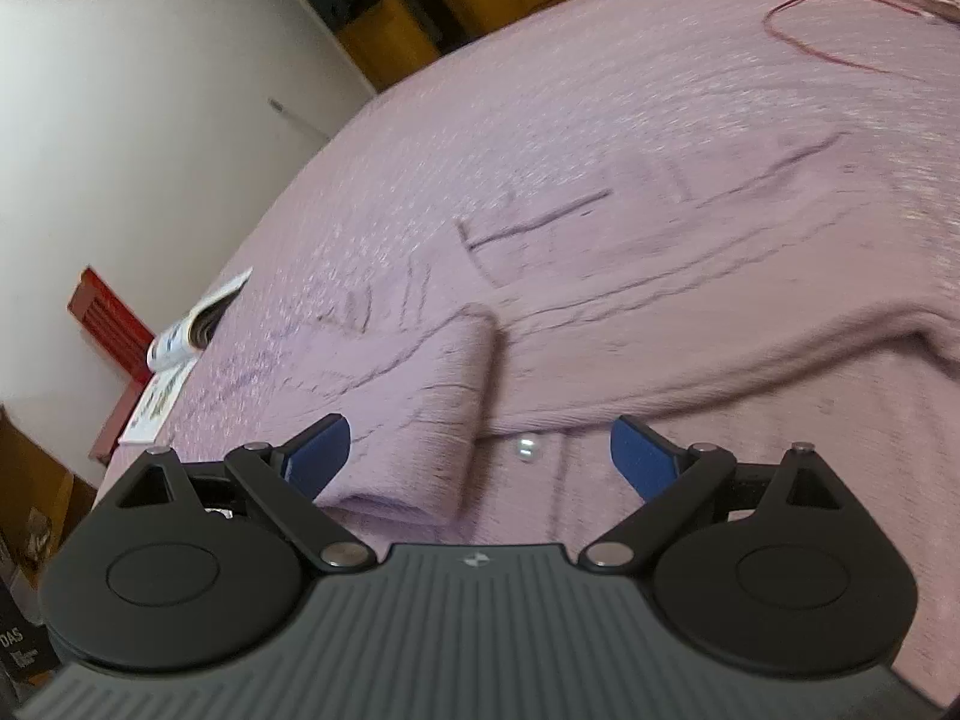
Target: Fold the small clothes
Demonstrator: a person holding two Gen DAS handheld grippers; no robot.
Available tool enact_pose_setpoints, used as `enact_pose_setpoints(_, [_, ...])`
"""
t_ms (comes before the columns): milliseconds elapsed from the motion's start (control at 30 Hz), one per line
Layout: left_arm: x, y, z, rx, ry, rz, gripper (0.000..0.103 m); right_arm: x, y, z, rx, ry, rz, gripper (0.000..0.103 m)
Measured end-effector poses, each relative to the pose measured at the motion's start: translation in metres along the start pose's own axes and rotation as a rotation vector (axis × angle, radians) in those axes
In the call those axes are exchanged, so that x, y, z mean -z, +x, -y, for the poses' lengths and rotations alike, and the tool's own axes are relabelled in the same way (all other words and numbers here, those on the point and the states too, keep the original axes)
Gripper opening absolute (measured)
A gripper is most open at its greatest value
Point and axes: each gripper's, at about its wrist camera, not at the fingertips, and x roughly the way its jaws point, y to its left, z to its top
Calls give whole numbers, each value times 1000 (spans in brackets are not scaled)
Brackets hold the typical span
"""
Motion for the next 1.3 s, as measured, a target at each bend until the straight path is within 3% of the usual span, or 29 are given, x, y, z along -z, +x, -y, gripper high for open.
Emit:
enact_pose_setpoints(67, [-1, 5, -6, -20, 5, 0, 54, -3, 14, -6, 12, -21, -25, 96])
enact_pose_setpoints(267, [-1, 31, -23, -52, -47, -36, 54, -12, 47, -19, 95, -87, -42, 74])
enact_pose_setpoints(367, [1, 39, -32, -53, -113, -29, 54, -17, 58, -21, 88, -105, -63, 45])
enact_pose_setpoints(400, [2, 40, -34, -54, -127, -20, 53, -20, 62, -22, 82, -113, -84, 27])
enact_pose_setpoints(500, [3, 41, -33, -63, -132, -7, 53, -26, 66, -30, 92, -174, -84, 10])
enact_pose_setpoints(700, [5, 37, -41, -36, -181, 12, 53, -42, 44, -52, 143, -311, 66, 9])
enact_pose_setpoints(867, [6, 37, -37, -50, -166, 8, 54, -34, 71, -39, 229, -357, -36, 11])
enact_pose_setpoints(933, [6, 37, -35, -53, -161, 9, 54, -28, 76, -34, 236, -360, -51, 26])
enact_pose_setpoints(1033, [7, 36, -39, -38, -182, 12, 54, -23, 63, -37, 237, -344, 7, 46])
enact_pose_setpoints(1133, [8, 36, -42, -28, -197, 12, 54, -15, 40, -51, 154, -377, 69, 57])
enact_pose_setpoints(1300, [8, 35, -40, -29, -195, 12, 54, 8, 35, -85, 39, -539, 17, 67])
